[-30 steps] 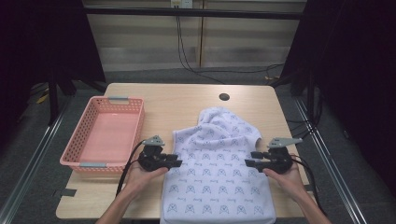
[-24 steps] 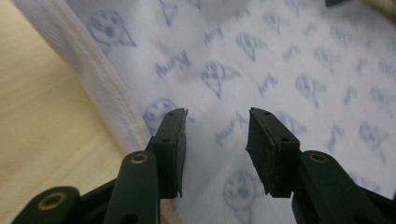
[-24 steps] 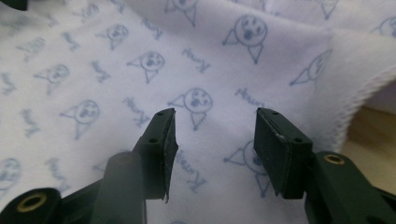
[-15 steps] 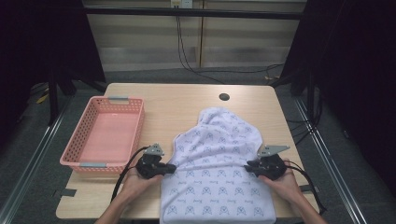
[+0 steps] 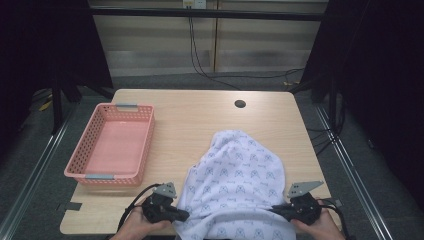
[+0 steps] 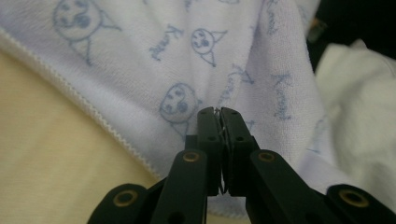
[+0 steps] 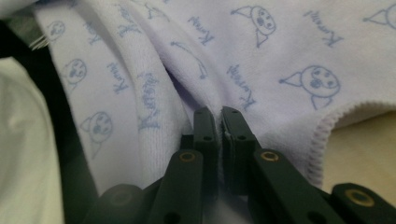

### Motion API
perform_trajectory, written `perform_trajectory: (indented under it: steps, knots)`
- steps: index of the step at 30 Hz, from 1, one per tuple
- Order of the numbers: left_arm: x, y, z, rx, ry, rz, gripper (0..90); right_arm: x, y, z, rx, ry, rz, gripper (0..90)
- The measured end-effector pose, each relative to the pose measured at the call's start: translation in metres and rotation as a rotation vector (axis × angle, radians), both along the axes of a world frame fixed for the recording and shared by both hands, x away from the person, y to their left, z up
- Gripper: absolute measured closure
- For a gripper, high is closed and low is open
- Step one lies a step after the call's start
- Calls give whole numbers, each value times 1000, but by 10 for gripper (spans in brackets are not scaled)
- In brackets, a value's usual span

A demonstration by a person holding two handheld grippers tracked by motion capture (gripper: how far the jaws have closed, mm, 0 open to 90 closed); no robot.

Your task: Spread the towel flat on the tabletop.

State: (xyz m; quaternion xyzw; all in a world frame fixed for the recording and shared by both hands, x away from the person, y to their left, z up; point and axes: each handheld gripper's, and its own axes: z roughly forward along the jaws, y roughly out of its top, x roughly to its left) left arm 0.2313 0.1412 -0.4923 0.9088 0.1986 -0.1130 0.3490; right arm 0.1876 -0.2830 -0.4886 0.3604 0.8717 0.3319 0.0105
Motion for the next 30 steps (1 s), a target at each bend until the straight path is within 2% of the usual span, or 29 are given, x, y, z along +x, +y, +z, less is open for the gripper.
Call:
perform_trajectory:
  steps: [1, 2, 3, 5, 6, 7, 8, 10, 11, 12, 13, 16, 18, 20, 21, 22, 24, 25, 28, 30]
  knots:
    - [-3, -1, 1, -29, -3, -15, 873, -2, 2, 1, -12, 5, 17, 859]
    - [-1, 0, 3, -39, 5, -2, 855, -5, 5, 2, -15, 23, 34, 859]
    - [1, 1, 4, -79, 21, 15, 840, -6, 6, 3, -20, 17, 46, 850]
    - [11, 6, 11, -169, 25, 64, 806, -7, 5, 5, -1, -2, 22, 787]
    - [15, 8, 14, -180, 11, 80, 785, -4, 2, 8, 34, -29, -2, 722]
    - [22, 9, 19, -176, -25, 124, 756, -1, -2, 11, 60, -46, -24, 692]
    - [28, 8, 21, -190, -29, 146, 729, 4, -6, 15, 98, -75, -63, 693]
    - [45, 5, 27, -219, -69, 225, 691, 17, -11, 22, 85, -141, -105, 654]
    - [51, 2, 27, -223, -73, 240, 675, 26, -13, 25, 91, -157, -133, 636]
    - [61, -3, 26, -226, -94, 263, 668, 34, -15, 26, 92, -166, -147, 628]
    - [69, -7, 24, -236, -107, 288, 643, 47, -17, 27, 90, -199, -182, 593]
    - [91, -19, 13, -196, -126, 367, 493, 80, -22, 25, 91, -211, -245, 556]
    - [97, -25, 6, -205, -106, 352, 484, 105, -23, 18, 58, -216, -290, 526]
    - [97, -33, 0, -170, -94, 295, 485, 121, -22, 13, 45, -217, -315, 509]
    - [93, -38, -3, -125, -102, 286, 523, 126, -21, 11, 45, -214, -319, 496]
    - [92, -39, -4, -100, -102, 278, 579, 132, -19, 9, 36, -213, -336, 487]
    - [88, -42, -10, -79, -111, 281, 694, 139, -18, 4, 28, -204, -339, 491]
    - [87, -43, -10, -85, -112, 273, 738, 143, -17, 1, 25, -193, -347, 506]
    - [80, -42, -7, -103, -74, 238, 806, 145, -14, -9, 12, -137, -338, 674]
    - [75, -38, -6, -122, -40, 209, 807, 143, -12, -9, 36, -133, -321, 804]
